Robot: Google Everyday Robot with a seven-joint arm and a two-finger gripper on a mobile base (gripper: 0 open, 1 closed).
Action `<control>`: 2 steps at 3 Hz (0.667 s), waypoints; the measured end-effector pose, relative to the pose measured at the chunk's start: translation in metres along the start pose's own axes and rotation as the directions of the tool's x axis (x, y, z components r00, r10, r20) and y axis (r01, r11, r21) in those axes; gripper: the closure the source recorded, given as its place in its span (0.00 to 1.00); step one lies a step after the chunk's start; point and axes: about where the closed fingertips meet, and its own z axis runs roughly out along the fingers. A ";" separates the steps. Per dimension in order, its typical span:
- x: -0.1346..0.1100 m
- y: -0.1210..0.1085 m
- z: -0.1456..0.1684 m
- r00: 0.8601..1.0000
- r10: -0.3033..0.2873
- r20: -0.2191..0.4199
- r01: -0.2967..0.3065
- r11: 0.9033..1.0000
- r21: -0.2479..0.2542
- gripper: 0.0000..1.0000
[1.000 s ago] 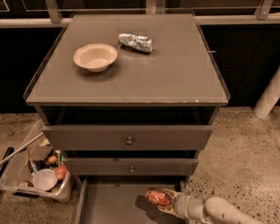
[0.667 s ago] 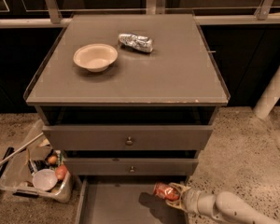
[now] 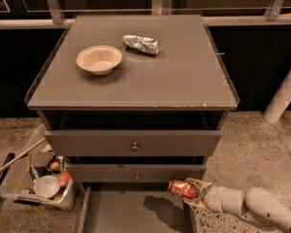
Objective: Pick coke can from bottom drawer and place on counter
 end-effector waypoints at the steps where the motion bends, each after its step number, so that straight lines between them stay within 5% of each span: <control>1: -0.001 0.002 0.000 1.000 -0.006 -0.010 0.006 1.000 -0.004 1.00; 2: -0.024 -0.002 -0.027 0.997 -0.067 -0.046 0.068 0.997 0.029 1.00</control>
Offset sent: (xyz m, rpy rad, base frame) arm -0.0360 -0.0141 0.0911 -0.1627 -0.1394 -0.0086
